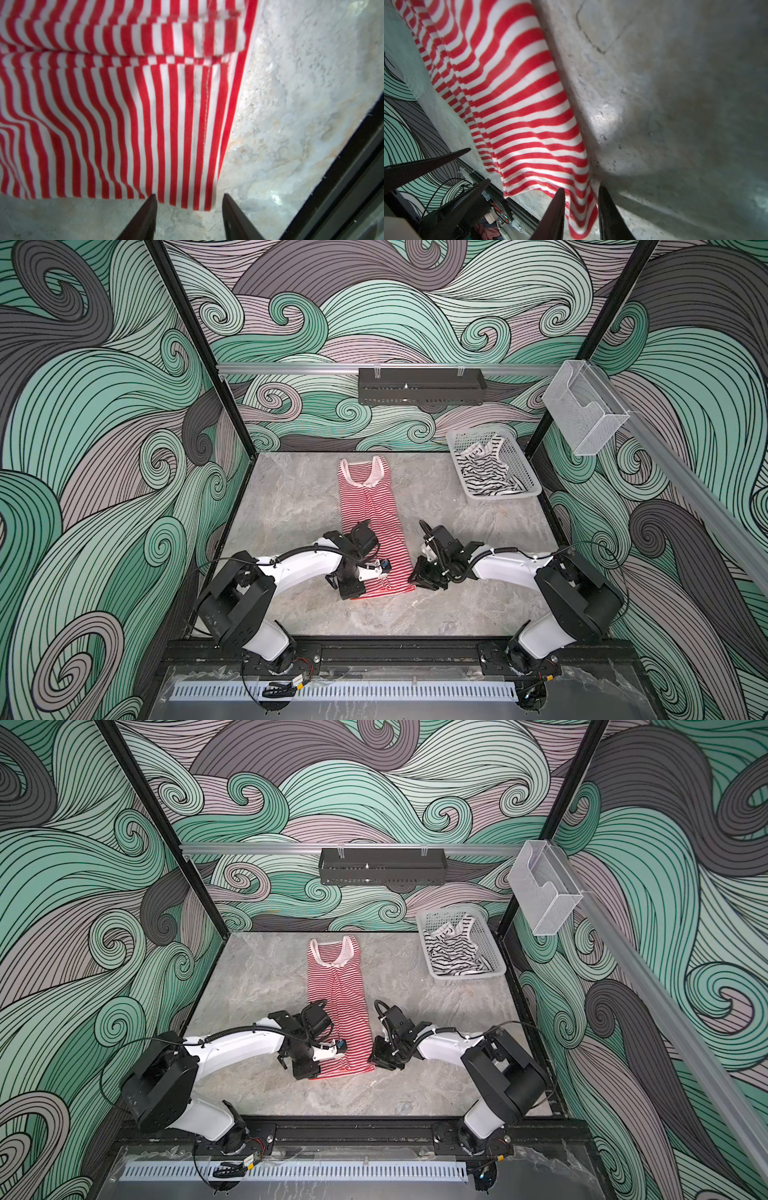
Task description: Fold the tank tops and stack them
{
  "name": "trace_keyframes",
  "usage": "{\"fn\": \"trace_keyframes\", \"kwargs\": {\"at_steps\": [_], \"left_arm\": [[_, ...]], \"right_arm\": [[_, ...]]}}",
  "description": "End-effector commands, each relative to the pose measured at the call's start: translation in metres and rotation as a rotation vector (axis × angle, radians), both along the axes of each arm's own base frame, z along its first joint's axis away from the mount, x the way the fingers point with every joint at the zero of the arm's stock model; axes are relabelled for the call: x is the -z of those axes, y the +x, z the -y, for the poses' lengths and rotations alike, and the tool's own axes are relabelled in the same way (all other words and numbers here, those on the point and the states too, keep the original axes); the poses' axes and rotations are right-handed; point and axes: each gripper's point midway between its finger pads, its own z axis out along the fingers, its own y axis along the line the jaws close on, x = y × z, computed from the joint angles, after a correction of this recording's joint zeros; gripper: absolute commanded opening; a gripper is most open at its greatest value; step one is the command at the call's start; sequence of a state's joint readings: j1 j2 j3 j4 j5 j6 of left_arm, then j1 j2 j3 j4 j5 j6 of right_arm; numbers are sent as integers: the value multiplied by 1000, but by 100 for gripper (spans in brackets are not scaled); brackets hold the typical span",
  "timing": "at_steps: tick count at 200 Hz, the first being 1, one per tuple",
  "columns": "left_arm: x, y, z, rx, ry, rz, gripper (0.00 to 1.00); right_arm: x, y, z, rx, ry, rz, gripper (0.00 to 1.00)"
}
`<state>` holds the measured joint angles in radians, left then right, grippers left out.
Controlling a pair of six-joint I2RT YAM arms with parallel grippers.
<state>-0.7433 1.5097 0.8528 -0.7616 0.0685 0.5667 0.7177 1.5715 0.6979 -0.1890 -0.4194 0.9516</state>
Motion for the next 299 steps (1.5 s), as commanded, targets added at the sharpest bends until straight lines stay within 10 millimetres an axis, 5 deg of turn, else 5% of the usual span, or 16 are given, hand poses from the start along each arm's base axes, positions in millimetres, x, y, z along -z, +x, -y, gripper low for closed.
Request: {"fn": "trace_keyframes", "kwargs": {"at_steps": [1,68,119,169,226,265,299], "left_arm": [[7,-6,5,3,-7,-25,54],[27,-13,-7,24,84,-64,50],[26,-20,-4,37,84,-100,12],[3,-31,3,56,46,-135,3],[-49,-65,22,126,-53,-264,0],[-83,-34,19,117,-73,-125,0],[-107,20,8,38,-128,-25,0]], "right_arm": [[14,-15,12,22,-61,-45,30],[22,-19,6,12,-65,-59,27],[22,-21,8,22,-67,-57,15],[7,-24,16,7,-79,-36,2],[-56,-26,20,-14,-41,33,0],[-108,5,7,-30,17,116,0],[-150,49,-5,-40,88,189,0]]}}
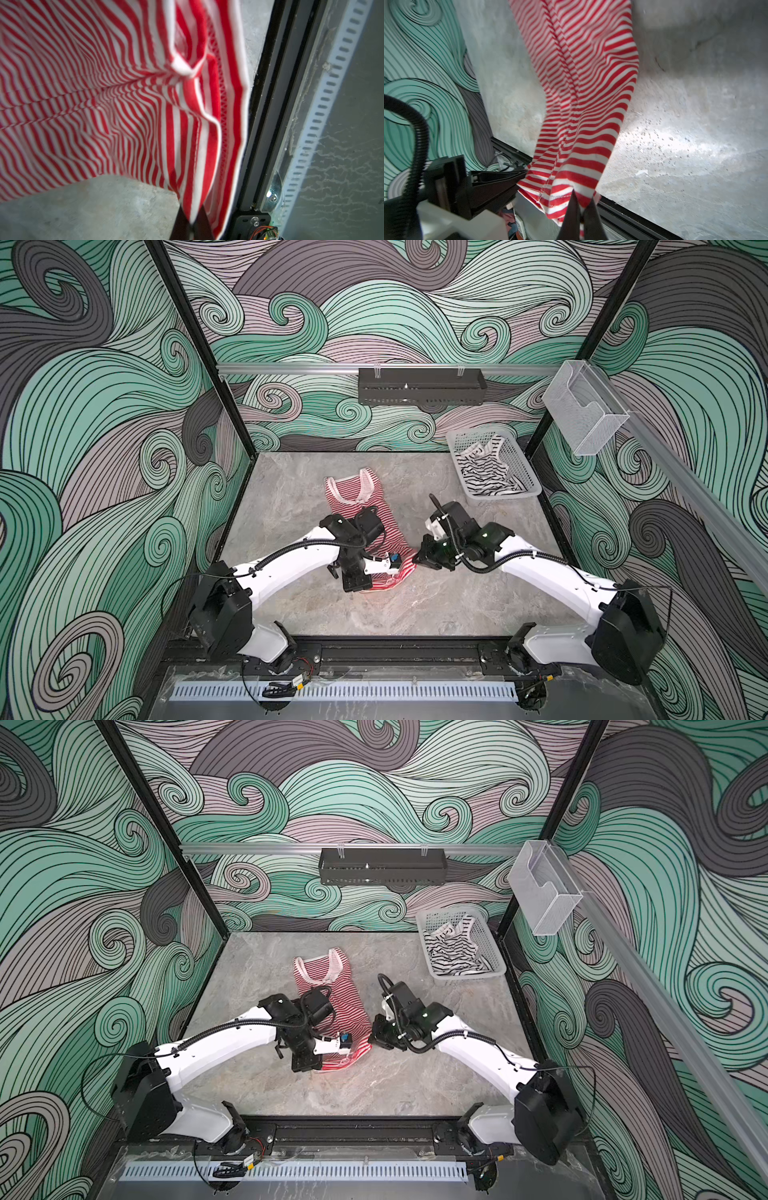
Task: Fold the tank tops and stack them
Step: 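Lift the hem with both grippers and fold it toward the neckline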
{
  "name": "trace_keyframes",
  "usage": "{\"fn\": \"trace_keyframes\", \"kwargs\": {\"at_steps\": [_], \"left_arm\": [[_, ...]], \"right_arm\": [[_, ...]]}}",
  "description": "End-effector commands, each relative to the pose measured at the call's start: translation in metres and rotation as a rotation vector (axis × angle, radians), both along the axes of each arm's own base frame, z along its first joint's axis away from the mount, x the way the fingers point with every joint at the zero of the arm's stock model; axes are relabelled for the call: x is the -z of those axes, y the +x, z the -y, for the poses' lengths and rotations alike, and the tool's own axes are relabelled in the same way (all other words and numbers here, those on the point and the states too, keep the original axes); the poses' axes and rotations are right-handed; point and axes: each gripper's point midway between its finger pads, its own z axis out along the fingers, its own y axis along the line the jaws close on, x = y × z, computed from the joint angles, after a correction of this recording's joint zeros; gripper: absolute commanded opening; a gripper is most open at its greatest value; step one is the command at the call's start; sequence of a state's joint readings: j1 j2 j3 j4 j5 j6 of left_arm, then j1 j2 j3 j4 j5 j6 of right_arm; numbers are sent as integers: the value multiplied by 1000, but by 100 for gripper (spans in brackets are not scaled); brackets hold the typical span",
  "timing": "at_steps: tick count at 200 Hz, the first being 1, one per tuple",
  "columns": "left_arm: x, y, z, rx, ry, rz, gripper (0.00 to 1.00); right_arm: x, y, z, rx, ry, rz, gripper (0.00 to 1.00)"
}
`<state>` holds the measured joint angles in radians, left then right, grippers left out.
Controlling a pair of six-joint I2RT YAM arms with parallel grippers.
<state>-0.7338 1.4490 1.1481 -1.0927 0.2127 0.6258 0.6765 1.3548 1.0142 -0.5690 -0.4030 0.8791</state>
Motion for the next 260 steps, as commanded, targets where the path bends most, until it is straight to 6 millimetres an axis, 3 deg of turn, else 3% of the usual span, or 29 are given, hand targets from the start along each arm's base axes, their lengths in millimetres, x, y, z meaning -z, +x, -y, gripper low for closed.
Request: {"fn": "trace_keyframes", "kwargs": {"at_steps": [1,52,92,115,146,207,220,233,260], "left_arm": [[-18,29,-17,-32,-4,43,0],[-36,110,-34,-103,-29,113,0],[-28,167,-48,-177,-47,108,0],[-5,193,-62,-223,-19,78,0],[28,218,-76,-296,2,38,0],[65,256,-80,-417,14,88,2],[68,268,-84,-462,32,131,15],[66,278,-88,-512,37,177,24],[41,290,-92,-601,-17,293,35]], "right_arm": [[-17,20,-2,-32,5,22,0],[-38,95,-30,-86,29,71,0],[-36,155,-49,-86,52,81,0],[-17,185,-56,-73,44,55,0],[23,217,-57,-46,30,3,0],[71,253,-59,-14,48,-40,5],[70,257,-60,-18,68,-32,13],[64,260,-59,-19,75,-8,29],[40,259,-61,-35,134,62,56]]}}
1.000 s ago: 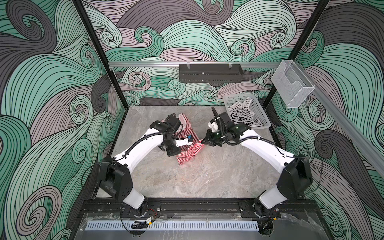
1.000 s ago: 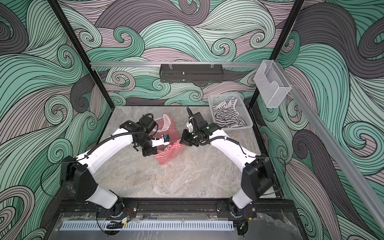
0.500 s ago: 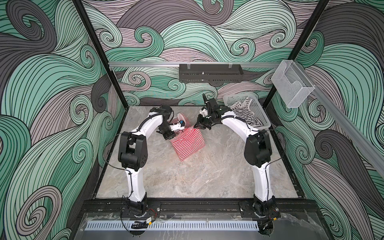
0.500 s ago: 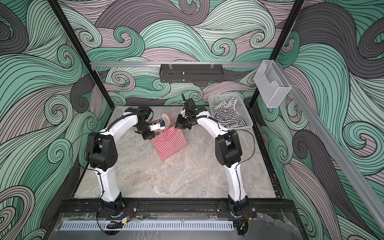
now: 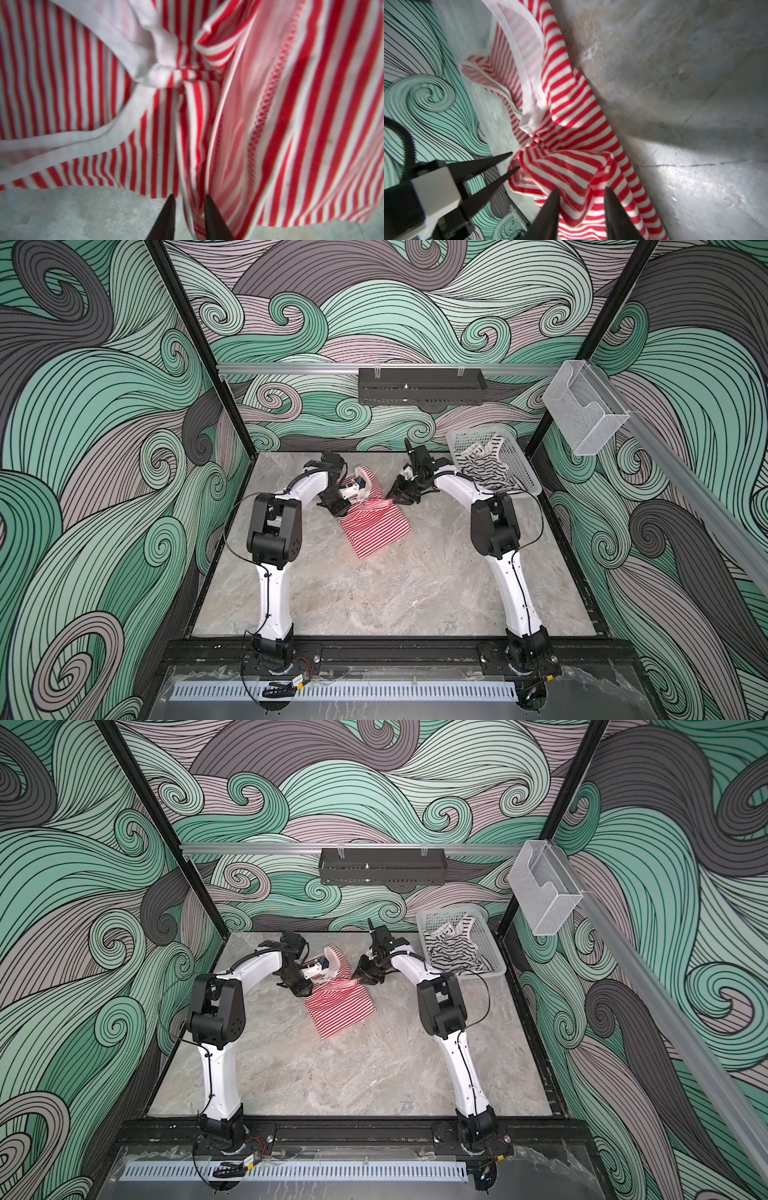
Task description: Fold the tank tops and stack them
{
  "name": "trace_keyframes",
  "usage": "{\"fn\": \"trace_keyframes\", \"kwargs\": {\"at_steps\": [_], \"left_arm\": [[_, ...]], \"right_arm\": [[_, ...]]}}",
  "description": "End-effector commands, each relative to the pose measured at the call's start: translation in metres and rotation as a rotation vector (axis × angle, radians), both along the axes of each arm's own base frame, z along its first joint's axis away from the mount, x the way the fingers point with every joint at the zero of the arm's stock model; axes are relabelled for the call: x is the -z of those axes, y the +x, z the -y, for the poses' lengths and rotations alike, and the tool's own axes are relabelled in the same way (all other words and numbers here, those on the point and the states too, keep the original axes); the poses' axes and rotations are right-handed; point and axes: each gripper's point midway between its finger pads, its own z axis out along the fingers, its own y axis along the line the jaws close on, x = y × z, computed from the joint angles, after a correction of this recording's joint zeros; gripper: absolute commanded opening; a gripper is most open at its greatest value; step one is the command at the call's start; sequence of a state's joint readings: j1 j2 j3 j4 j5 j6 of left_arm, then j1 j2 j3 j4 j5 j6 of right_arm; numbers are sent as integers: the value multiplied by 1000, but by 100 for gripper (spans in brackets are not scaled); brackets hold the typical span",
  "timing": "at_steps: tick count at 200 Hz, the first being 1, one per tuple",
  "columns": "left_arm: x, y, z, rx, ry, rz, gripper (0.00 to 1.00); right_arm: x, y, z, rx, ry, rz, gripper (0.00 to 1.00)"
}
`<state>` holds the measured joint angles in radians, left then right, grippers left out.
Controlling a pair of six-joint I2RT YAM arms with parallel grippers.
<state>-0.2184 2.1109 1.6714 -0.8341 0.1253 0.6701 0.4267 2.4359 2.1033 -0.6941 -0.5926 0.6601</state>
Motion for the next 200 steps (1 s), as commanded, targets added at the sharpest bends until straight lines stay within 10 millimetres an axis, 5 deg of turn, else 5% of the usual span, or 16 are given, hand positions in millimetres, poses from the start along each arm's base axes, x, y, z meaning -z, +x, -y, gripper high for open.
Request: {"fn": "trace_keyframes", "kwargs": {"at_steps": [1,23,42,73,104,127,200], "left_arm": [[-28,21,-8,-117,-16,147,35],[-52,17,-12,-170,-35,215,39],[-61,-5,-7,-149,-70,177,39],[-61,-38,10,-82,-160,99,37],[-39,-45,23,-53,-178,15,25],[-21,-37,24,-70,-146,-48,16],[14,11,6,-171,6,-7,19]], "right_arm": [[-45,4,-4,-18,84,108,57],[-54,-8,2,-6,93,116,59],[-56,-24,9,20,93,113,57],[-45,-51,10,10,52,82,26],[-32,-76,4,-25,4,68,15],[-19,-81,1,-24,8,53,16],[27,-96,18,-10,-100,-20,15]]}}
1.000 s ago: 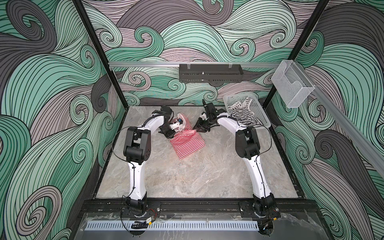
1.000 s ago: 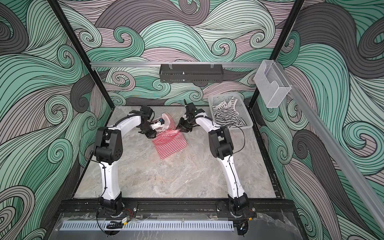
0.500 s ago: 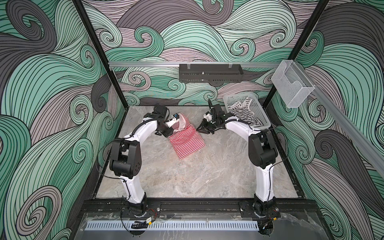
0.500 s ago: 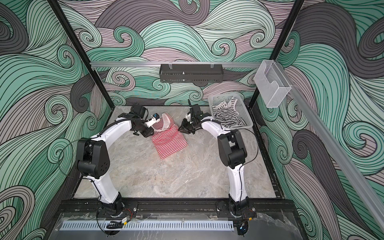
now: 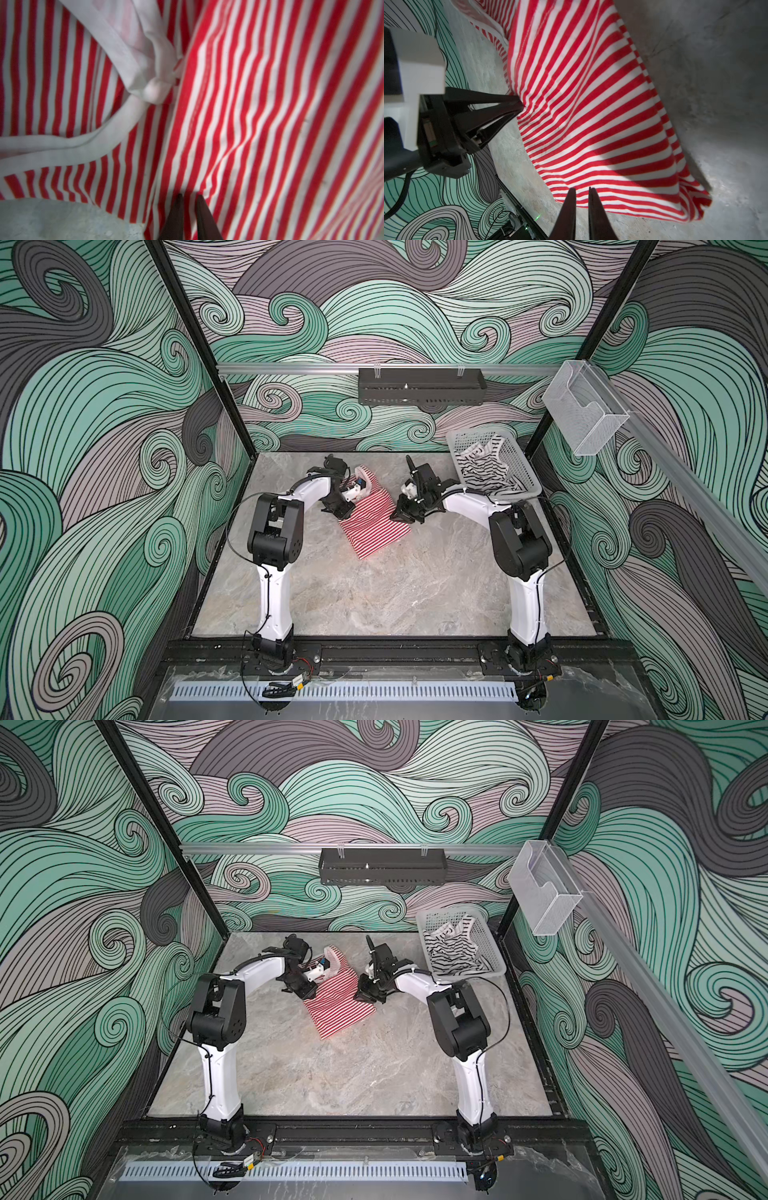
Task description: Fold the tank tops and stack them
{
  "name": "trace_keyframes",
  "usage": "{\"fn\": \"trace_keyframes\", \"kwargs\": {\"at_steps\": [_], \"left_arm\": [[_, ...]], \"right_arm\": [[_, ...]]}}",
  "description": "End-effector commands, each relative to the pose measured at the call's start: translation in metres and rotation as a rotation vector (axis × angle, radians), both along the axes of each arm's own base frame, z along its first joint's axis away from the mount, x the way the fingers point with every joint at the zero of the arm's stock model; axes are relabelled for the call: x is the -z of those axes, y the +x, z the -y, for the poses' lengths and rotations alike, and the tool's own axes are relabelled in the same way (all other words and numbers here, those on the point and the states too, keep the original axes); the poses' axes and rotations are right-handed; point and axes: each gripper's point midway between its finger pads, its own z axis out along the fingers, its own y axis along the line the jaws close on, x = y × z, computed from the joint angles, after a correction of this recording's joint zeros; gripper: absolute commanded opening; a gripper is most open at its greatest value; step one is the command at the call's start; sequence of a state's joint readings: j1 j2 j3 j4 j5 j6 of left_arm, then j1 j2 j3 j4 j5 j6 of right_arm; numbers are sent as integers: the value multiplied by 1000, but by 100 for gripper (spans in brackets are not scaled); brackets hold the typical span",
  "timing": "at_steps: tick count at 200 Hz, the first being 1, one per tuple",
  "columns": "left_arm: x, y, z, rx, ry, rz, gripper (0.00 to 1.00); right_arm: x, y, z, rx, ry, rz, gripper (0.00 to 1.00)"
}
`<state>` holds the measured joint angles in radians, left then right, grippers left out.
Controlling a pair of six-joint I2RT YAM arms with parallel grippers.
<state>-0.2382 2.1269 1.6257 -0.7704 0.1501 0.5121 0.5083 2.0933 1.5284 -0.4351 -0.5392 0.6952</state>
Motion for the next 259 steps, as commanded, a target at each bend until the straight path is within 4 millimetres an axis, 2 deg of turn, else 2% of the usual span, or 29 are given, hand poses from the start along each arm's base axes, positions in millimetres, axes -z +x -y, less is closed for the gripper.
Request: {"fn": "trace_keyframes", "kwargs": {"at_steps": [1,25,41,56,92,113,126,159,188,217,259], "left_arm": [[-2,15,-7,-44,63,20,19],[4,19,-15,-57,141,28,19],[-2,16,-14,-62,142,34,21],[-17,11,-10,-56,101,74,26],[-72,-2,-3,-48,32,216,36],[-92,-21,10,11,-23,244,43],[-93,-36,19,42,-35,229,47],[-85,-65,35,122,31,243,47],[-75,-87,45,154,25,235,47],[-64,-110,54,169,-3,203,47],[-54,-133,58,177,-23,163,47]], "right_arm": [[27,-8,14,22,-75,-42,15],[31,-16,19,22,-87,-55,16],[21,-22,20,21,-71,-35,24],[9,-27,25,27,-72,-20,35],[-21,-37,33,38,-44,30,45],[-20,-38,42,45,-49,29,56],[-12,-36,49,63,-53,12,62],[5,-30,60,110,-35,-23,59],[15,-16,56,132,9,-18,58],[29,-13,53,140,10,-46,56],[57,-24,70,136,-114,-94,41]]}}
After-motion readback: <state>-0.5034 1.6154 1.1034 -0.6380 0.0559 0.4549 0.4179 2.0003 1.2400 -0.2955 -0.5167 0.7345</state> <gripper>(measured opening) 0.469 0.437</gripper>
